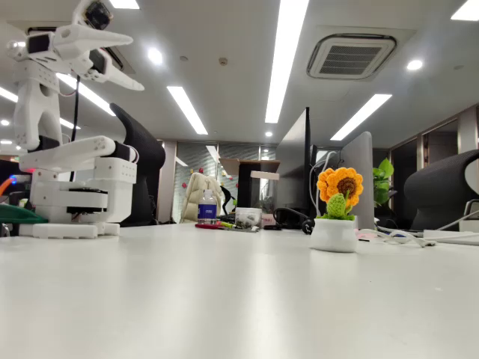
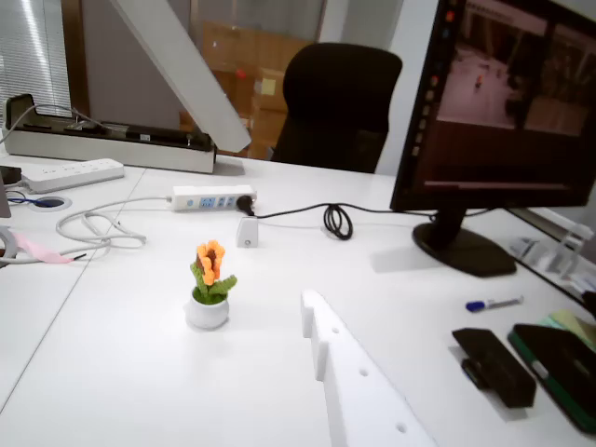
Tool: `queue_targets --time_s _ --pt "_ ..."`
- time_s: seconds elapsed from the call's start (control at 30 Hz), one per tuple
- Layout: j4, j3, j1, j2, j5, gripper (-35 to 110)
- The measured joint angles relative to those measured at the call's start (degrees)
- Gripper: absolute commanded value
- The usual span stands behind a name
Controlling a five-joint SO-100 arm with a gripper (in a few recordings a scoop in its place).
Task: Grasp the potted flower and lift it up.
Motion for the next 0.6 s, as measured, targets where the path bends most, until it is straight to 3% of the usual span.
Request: queue_targets --time_s 0.6 --pt "-9.8 3.1 -1.1 -12.0 -4.9 64"
